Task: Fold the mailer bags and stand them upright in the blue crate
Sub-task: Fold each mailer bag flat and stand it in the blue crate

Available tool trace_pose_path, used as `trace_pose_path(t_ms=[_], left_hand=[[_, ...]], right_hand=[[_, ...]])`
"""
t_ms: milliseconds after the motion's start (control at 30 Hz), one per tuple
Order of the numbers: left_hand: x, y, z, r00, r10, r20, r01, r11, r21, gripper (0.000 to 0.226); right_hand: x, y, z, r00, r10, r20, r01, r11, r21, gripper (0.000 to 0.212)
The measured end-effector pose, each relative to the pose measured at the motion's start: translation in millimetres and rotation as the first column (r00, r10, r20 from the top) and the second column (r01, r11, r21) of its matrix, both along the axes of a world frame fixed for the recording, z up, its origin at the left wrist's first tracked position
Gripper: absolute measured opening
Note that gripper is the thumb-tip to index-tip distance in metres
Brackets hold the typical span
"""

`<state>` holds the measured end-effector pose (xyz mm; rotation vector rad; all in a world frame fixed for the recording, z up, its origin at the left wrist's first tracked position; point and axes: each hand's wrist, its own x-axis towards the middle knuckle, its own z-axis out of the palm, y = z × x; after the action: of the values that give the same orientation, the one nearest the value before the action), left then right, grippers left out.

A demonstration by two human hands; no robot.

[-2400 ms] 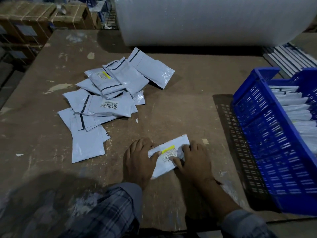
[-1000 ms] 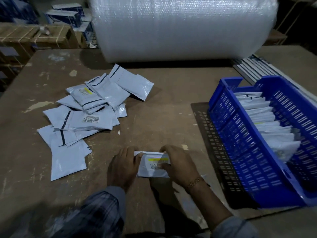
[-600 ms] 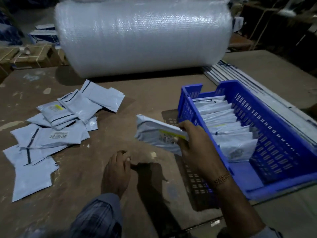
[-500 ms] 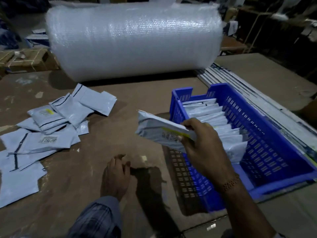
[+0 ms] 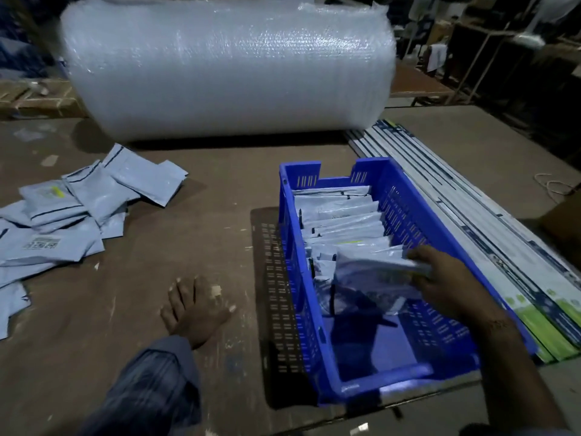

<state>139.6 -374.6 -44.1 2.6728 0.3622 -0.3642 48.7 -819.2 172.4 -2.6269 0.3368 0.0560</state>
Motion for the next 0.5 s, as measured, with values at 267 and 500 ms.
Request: trace_pose_path(t_ms=[267, 500], left_hand=[[0.2, 0.6, 3.3, 0.999, -0.001, -0.046, 0.001, 1.000, 0.006, 0.124], [4.3, 7.1, -4.9, 0.999, -0.029, -0.034, 0.030, 1.000, 0.001, 0.134]], right_hand=[[29.4, -4.5, -38.7, 0.953, 0.160, -0.256, -0.274, 0.819, -0.505, 0.017], [49.3, -4.6, -46.4, 0.852, 0.372, -0.369, -0.522, 0.557, -0.646, 0.018]])
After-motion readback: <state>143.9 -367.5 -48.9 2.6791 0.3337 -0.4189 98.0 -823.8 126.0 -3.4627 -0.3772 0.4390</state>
